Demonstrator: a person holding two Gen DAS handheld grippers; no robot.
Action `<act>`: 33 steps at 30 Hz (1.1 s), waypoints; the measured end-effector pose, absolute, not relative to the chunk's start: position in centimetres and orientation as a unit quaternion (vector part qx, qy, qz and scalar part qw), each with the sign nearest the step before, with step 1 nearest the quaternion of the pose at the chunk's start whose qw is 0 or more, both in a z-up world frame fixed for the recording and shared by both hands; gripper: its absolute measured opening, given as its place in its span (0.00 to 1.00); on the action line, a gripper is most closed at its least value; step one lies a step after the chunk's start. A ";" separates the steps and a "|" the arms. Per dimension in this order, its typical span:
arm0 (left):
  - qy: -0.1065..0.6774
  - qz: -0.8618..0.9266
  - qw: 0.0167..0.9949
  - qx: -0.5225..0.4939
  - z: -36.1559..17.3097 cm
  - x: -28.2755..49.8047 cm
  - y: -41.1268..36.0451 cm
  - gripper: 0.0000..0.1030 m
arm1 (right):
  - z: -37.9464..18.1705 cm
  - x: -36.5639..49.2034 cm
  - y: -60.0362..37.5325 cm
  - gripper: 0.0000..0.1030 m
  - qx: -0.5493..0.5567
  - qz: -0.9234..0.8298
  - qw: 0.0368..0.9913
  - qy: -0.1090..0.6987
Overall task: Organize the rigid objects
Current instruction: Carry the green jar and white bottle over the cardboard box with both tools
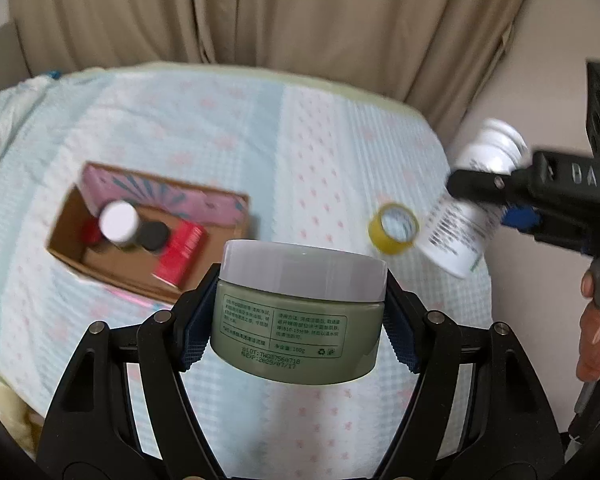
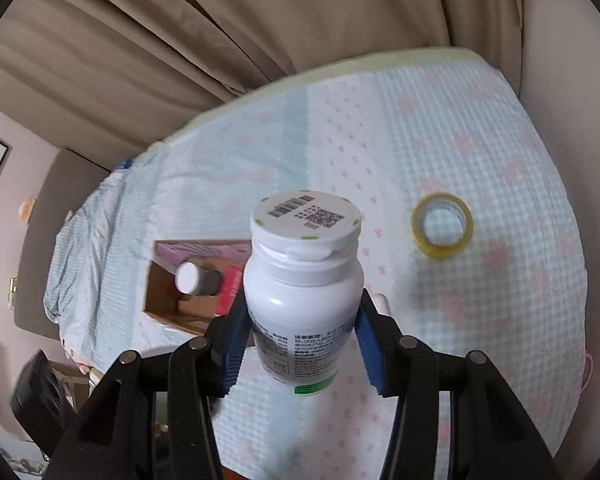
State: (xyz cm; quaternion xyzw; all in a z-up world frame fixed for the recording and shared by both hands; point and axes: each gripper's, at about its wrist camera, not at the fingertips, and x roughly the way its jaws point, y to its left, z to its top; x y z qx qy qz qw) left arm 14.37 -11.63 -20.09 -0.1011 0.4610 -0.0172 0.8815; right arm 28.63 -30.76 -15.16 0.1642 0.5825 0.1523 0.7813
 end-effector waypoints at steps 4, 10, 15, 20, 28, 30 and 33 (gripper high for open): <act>0.445 -0.014 0.891 -0.085 -17.3 14.4 -7.8 0.69 | -12.2 27.9 -29.0 0.45 0.165 0.155 0.795 0.563; 0.450 -0.033 0.889 -0.072 -16.4 15.1 -1.3 0.69 | -10.3 26.5 -24.6 0.45 0.169 0.141 0.805 0.550; 0.464 -0.054 0.882 -0.061 -16.7 16.0 4.3 0.69 | -10.8 25.5 -20.4 0.45 0.197 0.123 0.801 0.552; 0.483 -0.069 0.872 -0.041 -18.8 17.8 10.2 0.69 | -12.7 25.2 -15.3 0.45 0.207 0.096 0.796 0.561; 0.534 -0.080 0.842 -0.016 -24.1 21.8 16.1 0.69 | -16.9 26.0 -9.5 0.45 0.226 0.065 0.778 0.583; 0.544 -0.081 0.835 -0.011 -25.7 22.7 16.8 0.69 | -18.3 26.4 -8.6 0.45 0.224 0.056 0.772 0.591; 0.559 -0.080 0.825 -0.015 -28.0 23.9 17.6 0.69 | -20.6 27.1 -7.5 0.45 0.211 0.047 0.763 0.609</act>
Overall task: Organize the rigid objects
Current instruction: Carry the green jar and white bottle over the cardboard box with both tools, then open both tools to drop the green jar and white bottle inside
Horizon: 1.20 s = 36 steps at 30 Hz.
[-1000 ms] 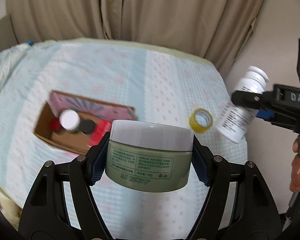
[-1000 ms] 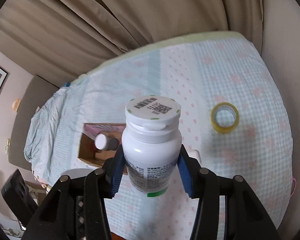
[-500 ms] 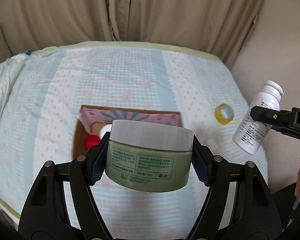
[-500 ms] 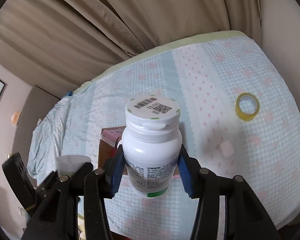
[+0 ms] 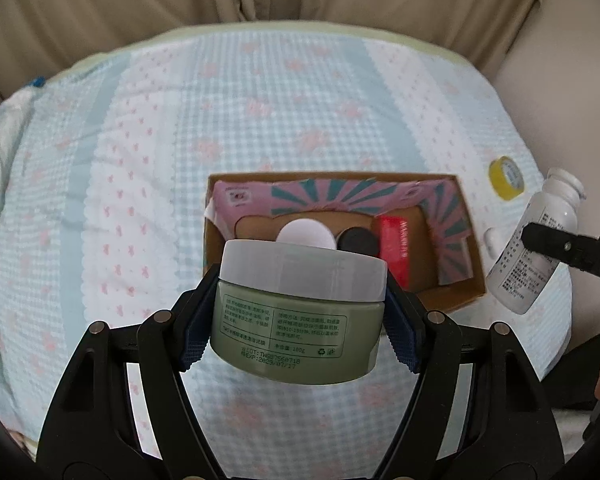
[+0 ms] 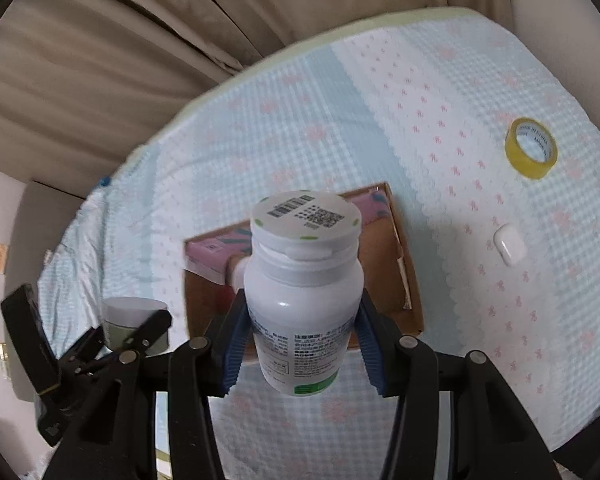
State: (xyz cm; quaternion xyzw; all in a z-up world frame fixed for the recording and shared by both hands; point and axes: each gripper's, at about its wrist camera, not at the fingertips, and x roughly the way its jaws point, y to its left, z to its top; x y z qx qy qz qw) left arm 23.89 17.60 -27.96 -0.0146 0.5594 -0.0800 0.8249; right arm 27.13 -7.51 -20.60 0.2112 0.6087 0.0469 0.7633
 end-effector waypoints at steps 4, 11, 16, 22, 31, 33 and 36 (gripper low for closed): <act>0.583 -0.083 0.808 -0.019 -30.8 24.8 17.7 0.69 | -23.8 28.1 -7.1 0.45 0.200 0.038 0.749 0.631; 0.615 -0.113 0.781 0.019 -35.2 25.3 14.7 0.69 | -28.6 29.2 -7.0 0.45 0.167 0.029 0.731 0.661; 0.628 -0.129 0.767 0.032 -37.2 25.8 13.0 0.69 | -31.3 29.8 -7.3 0.45 0.162 0.021 0.713 0.682; 0.630 -0.154 0.760 0.053 -37.8 26.6 11.4 0.69 | -33.0 30.3 -7.4 0.45 0.159 0.016 0.697 0.699; 0.608 -0.154 0.775 0.078 -37.0 26.1 10.6 1.00 | -32.5 31.1 -8.2 1.00 0.186 0.003 0.707 0.682; 0.610 -0.149 0.775 0.076 -37.0 25.7 10.8 1.00 | -32.0 30.9 -8.1 1.00 0.180 0.001 0.711 0.680; 0.613 -0.140 0.775 0.065 -36.9 25.1 11.5 1.00 | -31.6 30.5 -8.0 1.00 0.175 0.005 0.716 0.676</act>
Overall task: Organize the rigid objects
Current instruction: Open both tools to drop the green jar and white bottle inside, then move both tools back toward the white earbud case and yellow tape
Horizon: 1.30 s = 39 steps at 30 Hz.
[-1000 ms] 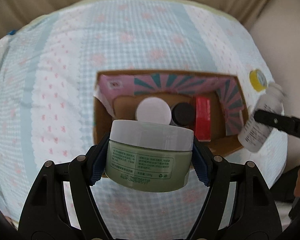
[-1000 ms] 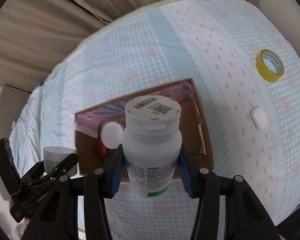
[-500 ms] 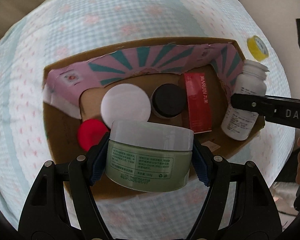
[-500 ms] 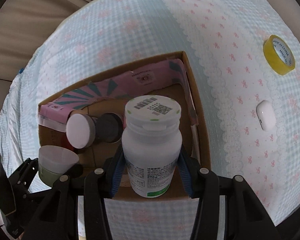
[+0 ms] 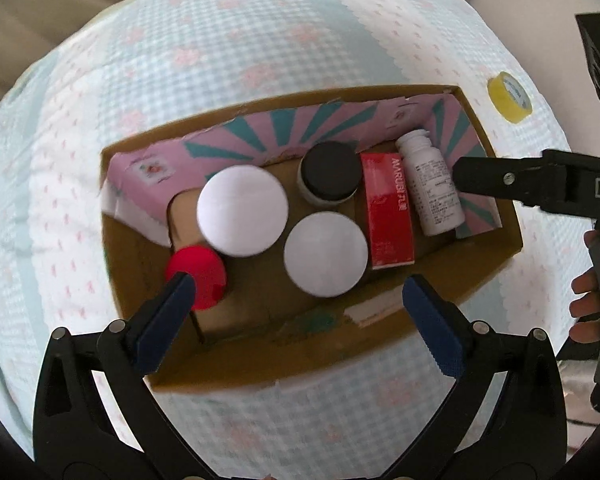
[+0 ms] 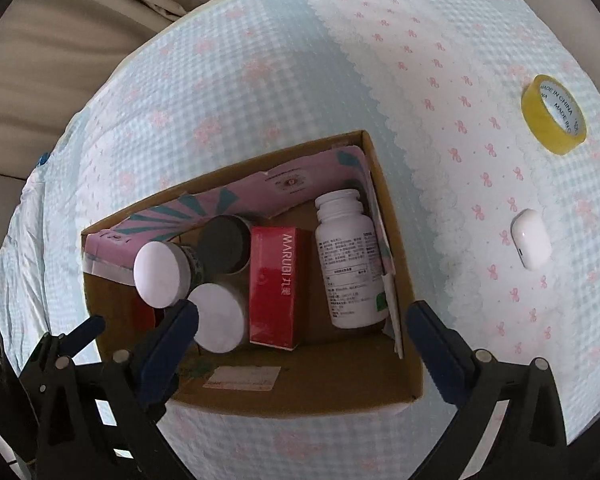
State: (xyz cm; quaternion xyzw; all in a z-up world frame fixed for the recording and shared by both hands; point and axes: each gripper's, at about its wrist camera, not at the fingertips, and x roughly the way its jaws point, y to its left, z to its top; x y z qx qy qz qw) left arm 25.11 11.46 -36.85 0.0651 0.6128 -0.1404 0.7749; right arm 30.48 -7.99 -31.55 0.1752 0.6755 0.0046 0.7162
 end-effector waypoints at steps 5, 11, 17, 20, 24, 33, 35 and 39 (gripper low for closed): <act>0.602 -0.125 0.786 0.060 -35.6 24.2 12.4 1.00 | -30.7 29.9 -8.1 1.00 0.180 0.003 0.722 0.668; 0.574 -0.098 0.812 0.042 -31.9 22.9 14.0 1.00 | -28.0 28.9 -8.2 1.00 0.186 0.008 0.739 0.648; 0.548 -0.065 0.832 0.060 -27.9 20.8 15.4 1.00 | -24.2 26.9 -7.9 1.00 0.174 0.019 0.755 0.632; 0.530 -0.065 0.843 0.059 -25.4 19.5 16.0 1.00 | -21.6 25.7 -7.9 1.00 0.168 0.023 0.770 0.615; 0.513 -0.068 0.854 0.062 -22.5 18.1 15.9 1.00 | -17.9 24.0 -8.2 1.00 0.162 0.016 0.785 0.598; 0.456 -0.118 0.882 0.032 -16.2 15.2 13.3 1.00 | -9.9 19.7 -11.4 1.00 0.112 -0.008 0.835 0.539; 0.444 -0.127 0.886 0.033 -15.1 14.8 12.1 1.00 | -8.6 18.9 -12.8 1.00 0.115 -0.018 0.842 0.526; 0.428 -0.137 0.893 0.032 -13.7 14.0 8.9 1.00 | -6.9 17.8 -16.0 1.00 0.120 -0.029 0.850 0.512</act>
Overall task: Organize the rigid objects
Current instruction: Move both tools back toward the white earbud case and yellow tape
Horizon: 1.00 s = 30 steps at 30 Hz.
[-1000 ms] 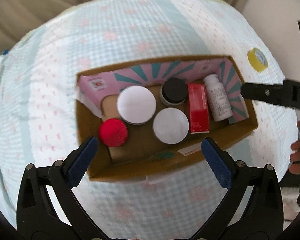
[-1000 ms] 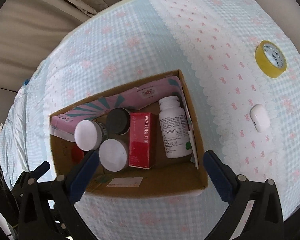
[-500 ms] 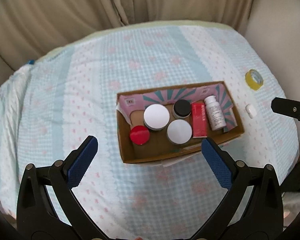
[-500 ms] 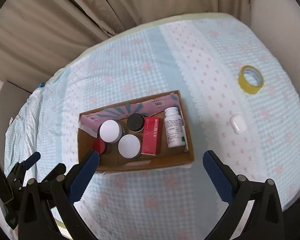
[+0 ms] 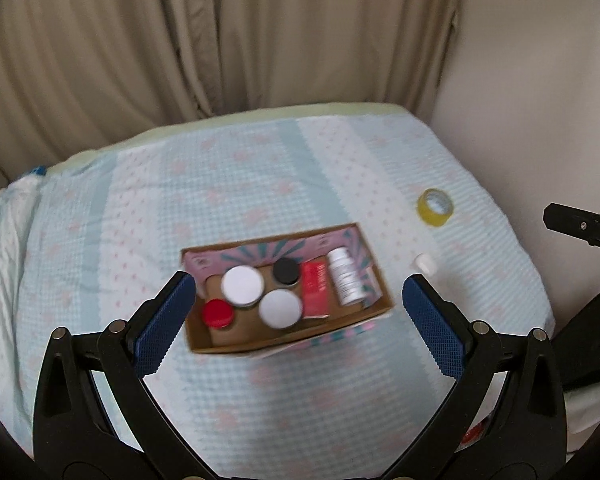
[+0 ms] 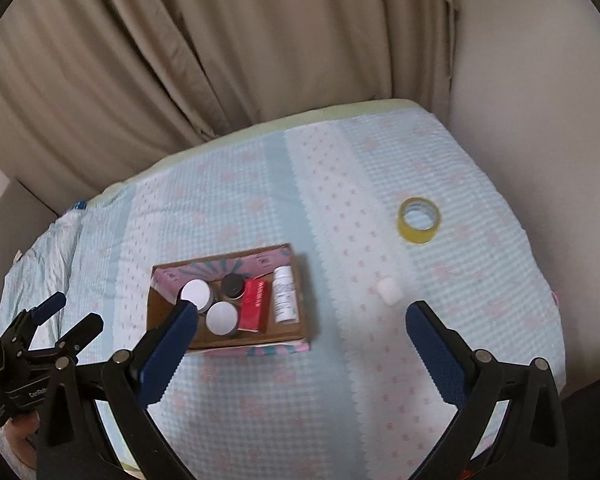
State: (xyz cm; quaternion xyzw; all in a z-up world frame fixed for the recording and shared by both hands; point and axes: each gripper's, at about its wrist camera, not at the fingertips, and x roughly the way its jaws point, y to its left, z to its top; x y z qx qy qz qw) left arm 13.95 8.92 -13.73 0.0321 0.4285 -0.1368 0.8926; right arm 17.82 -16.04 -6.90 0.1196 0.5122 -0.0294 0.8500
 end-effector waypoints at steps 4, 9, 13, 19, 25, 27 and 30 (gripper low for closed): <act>0.425 -0.127 0.896 0.029 -13.3 13.4 4.8 1.00 | -5.4 17.4 -19.5 1.00 0.096 -0.051 0.859 0.500; 0.427 -0.092 0.900 0.005 -13.7 13.5 -0.9 1.00 | -5.3 17.8 -24.8 1.00 0.090 -0.044 0.864 0.493; 0.435 -0.066 0.898 0.005 -14.8 13.9 -6.3 1.00 | -6.3 19.5 -29.3 1.00 0.066 -0.021 0.866 0.496; 0.460 -0.029 0.887 -0.027 -18.9 15.3 -13.7 1.00 | -10.3 23.3 -34.2 1.00 0.042 0.032 0.864 0.500; 0.481 0.003 0.874 -0.069 -25.7 17.7 -18.4 1.00 | -17.6 27.4 -37.2 1.00 0.038 0.061 0.852 0.518; 0.483 0.009 0.873 -0.069 -28.7 18.6 -19.9 1.00 | -20.0 28.4 -37.9 1.00 0.036 0.069 0.850 0.520; 0.497 0.016 0.866 -0.052 -34.2 19.9 -22.6 1.00 | -23.7 29.7 -38.3 1.00 0.021 0.093 0.852 0.515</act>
